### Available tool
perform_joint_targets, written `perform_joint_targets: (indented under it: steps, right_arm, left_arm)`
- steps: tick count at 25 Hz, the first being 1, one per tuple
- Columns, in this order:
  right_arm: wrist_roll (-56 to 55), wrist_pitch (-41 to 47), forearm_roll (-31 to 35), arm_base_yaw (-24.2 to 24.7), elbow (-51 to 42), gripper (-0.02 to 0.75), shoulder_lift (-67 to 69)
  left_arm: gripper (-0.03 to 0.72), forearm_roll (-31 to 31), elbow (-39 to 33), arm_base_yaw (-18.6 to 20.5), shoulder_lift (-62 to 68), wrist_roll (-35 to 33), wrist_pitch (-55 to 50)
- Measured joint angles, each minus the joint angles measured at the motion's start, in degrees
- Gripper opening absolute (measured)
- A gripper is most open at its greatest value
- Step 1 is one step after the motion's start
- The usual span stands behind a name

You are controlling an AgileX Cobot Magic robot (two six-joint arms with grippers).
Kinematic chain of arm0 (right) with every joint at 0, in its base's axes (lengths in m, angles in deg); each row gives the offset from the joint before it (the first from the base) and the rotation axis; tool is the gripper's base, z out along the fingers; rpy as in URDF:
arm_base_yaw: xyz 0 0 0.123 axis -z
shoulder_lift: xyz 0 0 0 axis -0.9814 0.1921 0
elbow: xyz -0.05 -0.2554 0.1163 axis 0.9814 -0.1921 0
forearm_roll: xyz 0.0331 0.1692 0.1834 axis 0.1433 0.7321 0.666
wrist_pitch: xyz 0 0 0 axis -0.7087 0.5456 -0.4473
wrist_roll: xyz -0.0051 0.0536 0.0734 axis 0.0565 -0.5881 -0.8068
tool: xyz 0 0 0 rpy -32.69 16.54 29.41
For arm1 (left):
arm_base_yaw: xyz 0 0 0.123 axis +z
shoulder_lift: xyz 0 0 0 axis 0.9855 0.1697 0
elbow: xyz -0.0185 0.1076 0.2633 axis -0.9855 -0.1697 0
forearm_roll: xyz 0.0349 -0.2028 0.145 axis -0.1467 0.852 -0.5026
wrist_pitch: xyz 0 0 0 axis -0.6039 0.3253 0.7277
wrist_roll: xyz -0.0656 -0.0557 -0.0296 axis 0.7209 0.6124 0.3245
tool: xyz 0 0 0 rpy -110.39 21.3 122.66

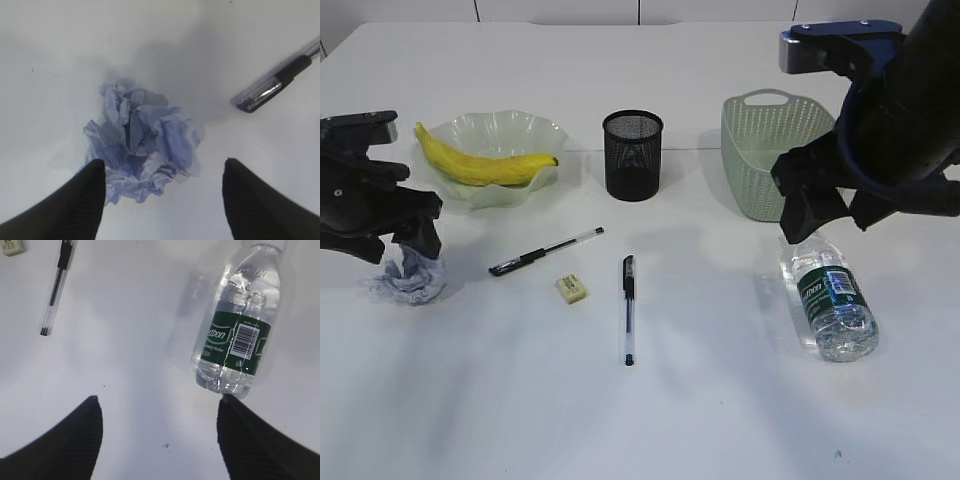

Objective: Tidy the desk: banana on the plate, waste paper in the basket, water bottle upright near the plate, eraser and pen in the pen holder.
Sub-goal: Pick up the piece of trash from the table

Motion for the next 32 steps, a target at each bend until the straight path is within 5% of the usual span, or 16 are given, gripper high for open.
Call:
perform_joint_targets:
  steps: [20,32]
  right_arm:
    - [-0.1,0.0,0.1,0.0,0.0,0.531,0.0]
    - [-0.1,0.3,0.1,0.0,0.0,0.531,0.0]
  left_arm:
    - [0.471,0.2,0.0,0.0,5.1,0.0,5.5]
    - [0.165,0.3,0.0,0.0,5.2,0.0,5.5]
